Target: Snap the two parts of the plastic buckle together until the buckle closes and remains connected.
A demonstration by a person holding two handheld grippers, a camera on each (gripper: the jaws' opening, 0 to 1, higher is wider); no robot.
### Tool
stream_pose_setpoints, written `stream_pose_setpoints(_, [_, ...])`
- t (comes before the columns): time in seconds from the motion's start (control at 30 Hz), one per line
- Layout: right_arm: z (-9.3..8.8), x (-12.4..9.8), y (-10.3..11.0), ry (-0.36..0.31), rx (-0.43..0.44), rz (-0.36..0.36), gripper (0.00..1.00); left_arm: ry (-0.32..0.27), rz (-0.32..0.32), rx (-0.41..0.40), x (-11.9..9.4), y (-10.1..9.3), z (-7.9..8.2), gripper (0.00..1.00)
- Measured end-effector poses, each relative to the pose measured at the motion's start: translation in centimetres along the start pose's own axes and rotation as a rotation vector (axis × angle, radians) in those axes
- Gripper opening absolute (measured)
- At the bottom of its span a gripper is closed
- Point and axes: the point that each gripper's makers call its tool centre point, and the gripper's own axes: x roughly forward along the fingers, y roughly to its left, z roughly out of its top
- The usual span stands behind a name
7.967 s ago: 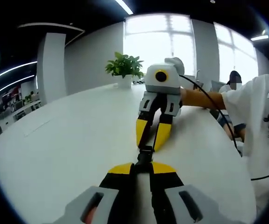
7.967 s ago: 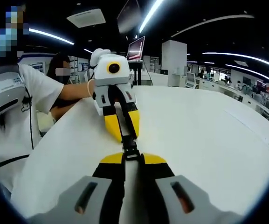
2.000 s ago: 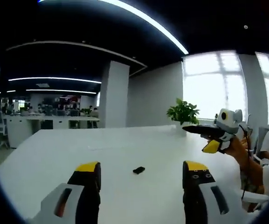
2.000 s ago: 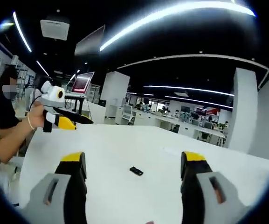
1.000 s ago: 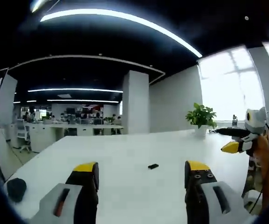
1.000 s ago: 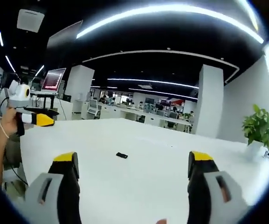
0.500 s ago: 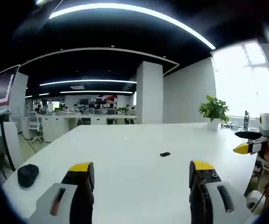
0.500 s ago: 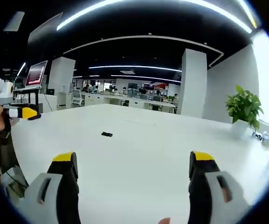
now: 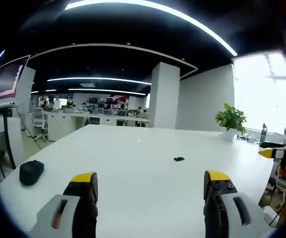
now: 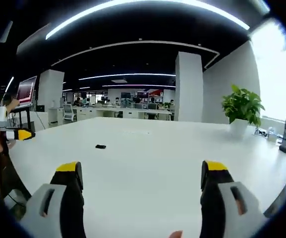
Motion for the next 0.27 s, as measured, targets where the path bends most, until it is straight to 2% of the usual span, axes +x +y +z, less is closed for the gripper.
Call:
stream_pose_setpoints(0.13, [-0.6, 0.5, 0.0, 0.009, -0.011, 0.014, 1.00, -0.012, 0.000, 0.015, -0.5, -0.3, 0.5, 0.90])
stream_pose_setpoints(0.27, [-1.2, 0.8, 0.1, 0.022, 0.012, 0.037, 0.99, -0.013, -0.002, 0.026, -0.7, -0.4, 0.7, 0.89])
